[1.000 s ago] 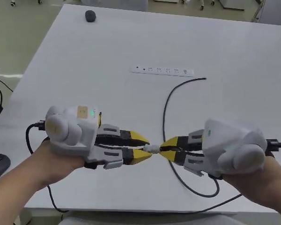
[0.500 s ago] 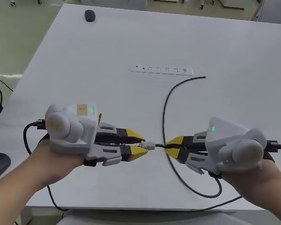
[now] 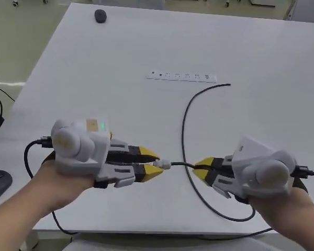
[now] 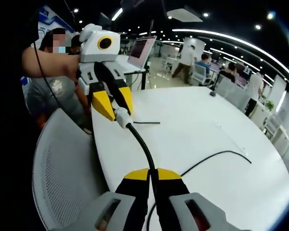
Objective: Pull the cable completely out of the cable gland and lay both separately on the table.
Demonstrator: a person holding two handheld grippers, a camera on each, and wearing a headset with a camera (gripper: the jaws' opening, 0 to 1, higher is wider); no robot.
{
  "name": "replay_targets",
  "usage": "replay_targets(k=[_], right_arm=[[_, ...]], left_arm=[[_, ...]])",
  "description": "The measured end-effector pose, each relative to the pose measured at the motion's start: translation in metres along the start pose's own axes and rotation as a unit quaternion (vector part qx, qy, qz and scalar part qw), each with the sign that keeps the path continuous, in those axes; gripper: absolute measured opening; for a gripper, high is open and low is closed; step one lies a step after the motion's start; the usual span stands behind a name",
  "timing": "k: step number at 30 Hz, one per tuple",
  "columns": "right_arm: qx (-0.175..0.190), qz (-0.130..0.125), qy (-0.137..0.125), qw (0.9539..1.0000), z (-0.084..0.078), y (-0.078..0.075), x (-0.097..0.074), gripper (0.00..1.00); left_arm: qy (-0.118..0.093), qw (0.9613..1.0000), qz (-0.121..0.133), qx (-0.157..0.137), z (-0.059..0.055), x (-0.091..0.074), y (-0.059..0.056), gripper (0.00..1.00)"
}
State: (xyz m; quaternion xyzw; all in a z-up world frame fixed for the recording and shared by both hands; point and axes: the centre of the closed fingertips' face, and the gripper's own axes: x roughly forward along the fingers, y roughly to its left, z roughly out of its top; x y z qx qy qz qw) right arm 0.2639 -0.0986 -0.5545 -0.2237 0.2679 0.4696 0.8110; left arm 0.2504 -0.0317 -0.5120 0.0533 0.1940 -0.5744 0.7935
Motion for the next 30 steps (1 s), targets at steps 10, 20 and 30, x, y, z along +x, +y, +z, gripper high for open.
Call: replay_targets(k=[10,20,30], right_arm=[[-0.005,-0.016,0.002,0.9999,-0.003,0.000,0.003,0.00],[-0.027,-0.032,-0.005,0.9991,0.020,0.000,-0.011,0.10],[-0.160,-0.010,0.043,0.9861,0.044,0.027,0.011,0.09]], left_arm=[[0.017,0.9998,0.008,-0.009,-0.013,0.004,0.004,0.15],[0.014,0.9998,0.009,-0.007,-0.011,0.006,0.009,0.15],[0.019,0.9998,0.007,0.004,-0.013,0.006,0.008,0.15]])
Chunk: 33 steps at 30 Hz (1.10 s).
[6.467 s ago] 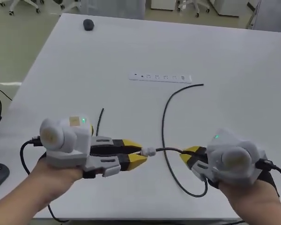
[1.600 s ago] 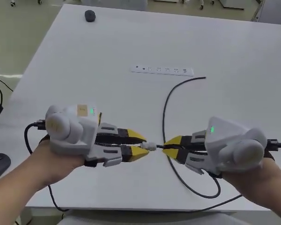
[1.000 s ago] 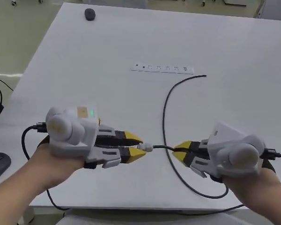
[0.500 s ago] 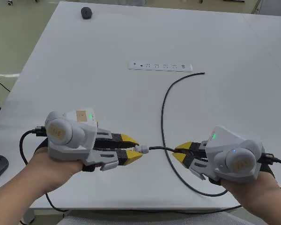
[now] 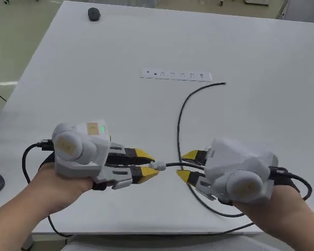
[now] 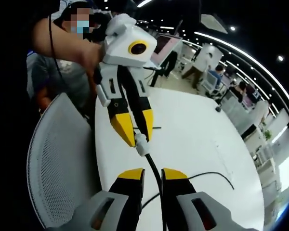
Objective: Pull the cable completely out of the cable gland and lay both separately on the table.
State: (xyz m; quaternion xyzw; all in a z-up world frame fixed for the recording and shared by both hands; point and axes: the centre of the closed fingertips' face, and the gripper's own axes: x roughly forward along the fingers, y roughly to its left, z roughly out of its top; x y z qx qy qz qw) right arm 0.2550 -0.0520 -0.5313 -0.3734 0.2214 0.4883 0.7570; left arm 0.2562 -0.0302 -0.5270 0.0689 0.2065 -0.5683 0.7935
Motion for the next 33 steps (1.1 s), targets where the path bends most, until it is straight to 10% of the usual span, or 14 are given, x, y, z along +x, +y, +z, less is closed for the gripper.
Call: replay_targets(k=[13,33], right_arm=[[-0.061,0.010,0.018,0.9979,0.006,0.007,0.010,0.02],[0.020,-0.026,0.014,0.9994,-0.025,-0.005,0.013,0.00]], left_arm=[[0.011,0.9999,-0.003,0.013,-0.004,0.000,-0.005,0.15],[0.021,0.9997,0.006,0.010,-0.006,0.005,-0.001,0.15]])
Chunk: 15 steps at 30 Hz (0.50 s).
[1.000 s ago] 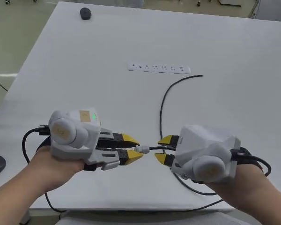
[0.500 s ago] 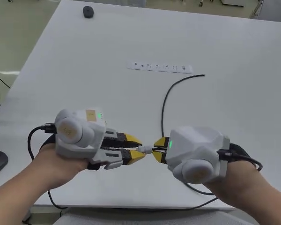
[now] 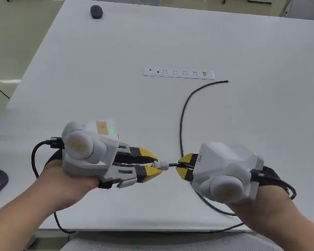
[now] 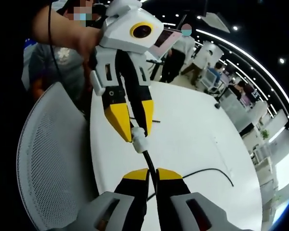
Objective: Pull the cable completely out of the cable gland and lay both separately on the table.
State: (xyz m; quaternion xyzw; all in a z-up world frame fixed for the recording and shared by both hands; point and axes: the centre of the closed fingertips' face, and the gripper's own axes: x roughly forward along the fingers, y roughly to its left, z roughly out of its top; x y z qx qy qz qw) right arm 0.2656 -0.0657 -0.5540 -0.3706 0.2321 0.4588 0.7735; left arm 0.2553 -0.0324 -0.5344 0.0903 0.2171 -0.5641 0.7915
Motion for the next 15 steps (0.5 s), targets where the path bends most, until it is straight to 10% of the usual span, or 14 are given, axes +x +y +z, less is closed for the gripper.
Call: replay_targets(k=[15], right_arm=[[0.095,-0.022,0.021,0.9950,-0.044,-0.015,0.011,0.00]], left_arm=[[-0.001,0.9999,0.004,-0.010,0.000,0.001,0.001,0.15]])
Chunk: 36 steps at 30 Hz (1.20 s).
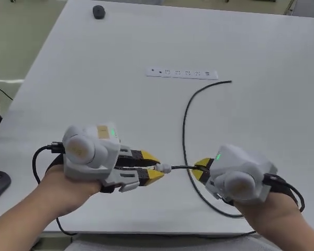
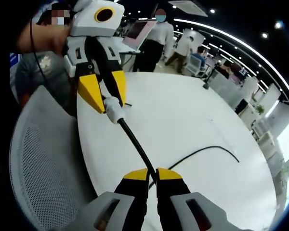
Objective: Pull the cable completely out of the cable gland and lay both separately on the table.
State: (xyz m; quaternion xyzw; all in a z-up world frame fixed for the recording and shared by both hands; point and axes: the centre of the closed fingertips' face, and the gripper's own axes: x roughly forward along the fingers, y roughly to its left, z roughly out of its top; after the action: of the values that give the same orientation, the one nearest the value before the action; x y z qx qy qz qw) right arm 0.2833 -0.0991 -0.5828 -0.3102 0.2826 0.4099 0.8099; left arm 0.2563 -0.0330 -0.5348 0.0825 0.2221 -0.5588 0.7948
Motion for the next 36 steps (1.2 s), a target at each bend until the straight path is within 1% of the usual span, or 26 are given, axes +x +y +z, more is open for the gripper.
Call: replay_targets(k=[5,9,11,13,15,17,20,21,25,28,29,30,32,34,36], right_arm=[[0.023,-0.007,0.008,0.9997,-0.009,-0.003,0.007,0.00],[0.048,-0.013,0.020,0.9986,-0.020,-0.006,0.012,0.00],[0.062,-0.011,0.028,0.9977,-0.025,-0.005,0.014,0.00],[0.064,-0.013,0.029,0.9974,-0.027,-0.005,0.016,0.00],[0.073,-0.014,0.037,0.9965,-0.032,-0.005,0.018,0.00],[0.078,-0.016,0.039,0.9961,-0.034,-0.006,0.019,0.00],[0.081,-0.012,0.037,0.9959,-0.034,-0.004,0.019,0.00],[0.087,-0.006,0.036,0.9956,-0.034,-0.002,0.018,0.00],[0.087,-0.009,0.024,0.9959,-0.033,-0.005,0.014,0.01],[0.072,-0.014,0.013,0.9972,-0.029,-0.006,0.009,0.02],[0.072,-0.014,0.010,0.9972,-0.027,-0.006,0.007,0.02],[0.072,-0.013,0.001,0.9973,-0.024,-0.007,0.004,0.03],[0.069,-0.018,-0.006,0.9974,-0.019,-0.008,-0.001,0.05],[0.065,-0.018,-0.017,0.9976,-0.010,-0.007,-0.008,0.10],[0.048,-0.015,-0.027,0.9984,0.003,-0.003,-0.015,0.10]], left_arm=[[0.003,1.0000,0.003,-0.001,-0.001,0.000,0.001,0.15],[0.005,1.0000,0.005,-0.002,-0.002,0.000,0.002,0.15],[0.007,1.0000,0.005,-0.003,-0.004,0.000,0.002,0.15],[0.008,0.9999,0.006,-0.003,-0.005,0.000,0.003,0.15],[0.010,0.9999,0.005,-0.002,-0.006,0.000,0.003,0.15],[0.013,0.9999,0.004,-0.001,-0.006,0.001,0.002,0.15],[0.014,0.9999,0.004,-0.001,-0.006,0.001,0.002,0.15],[0.013,0.9999,0.005,0.000,-0.006,0.001,0.003,0.15],[0.014,0.9999,0.006,-0.002,-0.007,0.000,0.004,0.15],[0.017,0.9998,0.008,-0.001,-0.008,-0.001,0.007,0.15],[0.017,0.9998,0.009,-0.002,-0.008,-0.002,0.007,0.15],[0.017,0.9998,0.011,-0.002,-0.009,-0.002,0.008,0.15],[0.018,0.9998,0.012,-0.002,-0.009,-0.003,0.009,0.15],[0.018,0.9997,0.015,-0.003,-0.010,-0.004,0.011,0.15],[0.019,0.9997,0.018,-0.004,-0.010,-0.004,0.011,0.15]])
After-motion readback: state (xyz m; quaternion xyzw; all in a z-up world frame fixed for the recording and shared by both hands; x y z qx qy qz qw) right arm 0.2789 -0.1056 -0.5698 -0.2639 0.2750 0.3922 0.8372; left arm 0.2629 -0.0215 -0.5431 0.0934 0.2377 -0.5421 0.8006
